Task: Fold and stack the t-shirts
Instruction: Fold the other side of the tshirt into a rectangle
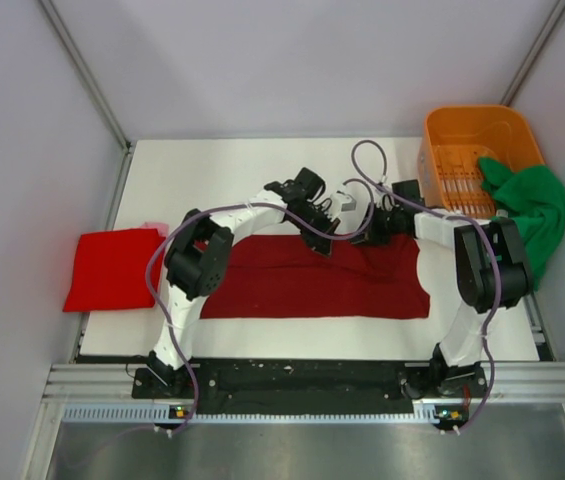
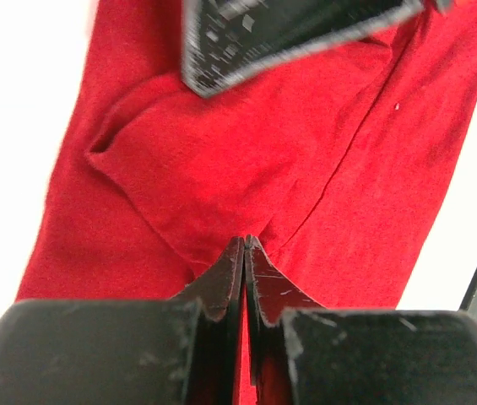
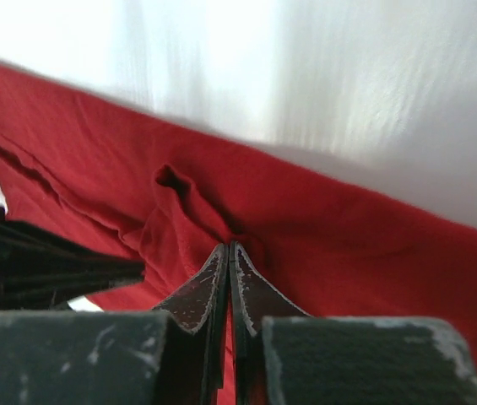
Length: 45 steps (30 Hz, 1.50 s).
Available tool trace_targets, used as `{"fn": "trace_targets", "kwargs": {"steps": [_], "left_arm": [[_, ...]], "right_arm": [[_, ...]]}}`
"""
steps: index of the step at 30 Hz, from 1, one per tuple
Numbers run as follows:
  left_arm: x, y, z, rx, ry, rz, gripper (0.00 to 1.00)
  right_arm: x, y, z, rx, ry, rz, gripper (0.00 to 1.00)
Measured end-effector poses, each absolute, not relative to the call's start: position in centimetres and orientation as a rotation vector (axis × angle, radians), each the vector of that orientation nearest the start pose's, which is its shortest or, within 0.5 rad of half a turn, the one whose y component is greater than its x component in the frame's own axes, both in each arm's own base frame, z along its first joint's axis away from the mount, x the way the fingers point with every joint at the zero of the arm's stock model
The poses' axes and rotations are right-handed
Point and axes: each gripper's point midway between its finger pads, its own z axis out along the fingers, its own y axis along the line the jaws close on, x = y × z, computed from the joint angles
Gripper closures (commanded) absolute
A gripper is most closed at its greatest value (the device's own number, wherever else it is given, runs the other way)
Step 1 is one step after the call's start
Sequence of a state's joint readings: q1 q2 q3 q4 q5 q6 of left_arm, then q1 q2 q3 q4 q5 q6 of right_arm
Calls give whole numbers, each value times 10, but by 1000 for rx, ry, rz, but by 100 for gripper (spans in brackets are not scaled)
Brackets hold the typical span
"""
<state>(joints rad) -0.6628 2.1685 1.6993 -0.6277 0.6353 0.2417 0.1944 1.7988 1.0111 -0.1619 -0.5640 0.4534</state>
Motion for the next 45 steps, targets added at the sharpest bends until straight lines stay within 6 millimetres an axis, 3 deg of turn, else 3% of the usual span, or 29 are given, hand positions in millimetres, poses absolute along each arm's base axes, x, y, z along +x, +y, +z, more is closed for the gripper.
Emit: {"fn": "trace_targets", "kwargs": {"steps": [2,9,14,19,24,28,33,38,45], "left_arm": [[322,-368,59,1332,2296,-973,90],[338,-354,57,1280,2321,-936,70],[342,-347,60,1292,2306,-915,54],[334,-350,62,1344,2280,-939,42],[315,-362,63,1441,2234,-982,42],[291,-372,62,1538,2207,-1026,45],[269,-369,49,1610,2214,-1055,45],[255,-356,37,1629,2254,-1077,43],[244,-347,45,1662,2245,-1083,43]], "right_arm": [[351,187,44,69,2580,980,100],[288,201,47,-33,2622,1001,100],[265,203,45,-64,2647,982,100],[246,204,38,-80,2701,959,99],[231,194,51,-110,2715,905,86],[240,179,71,-99,2670,854,75],[282,160,81,-33,2628,768,64],[313,166,67,-43,2644,754,62],[319,173,40,-59,2710,749,64]]}}
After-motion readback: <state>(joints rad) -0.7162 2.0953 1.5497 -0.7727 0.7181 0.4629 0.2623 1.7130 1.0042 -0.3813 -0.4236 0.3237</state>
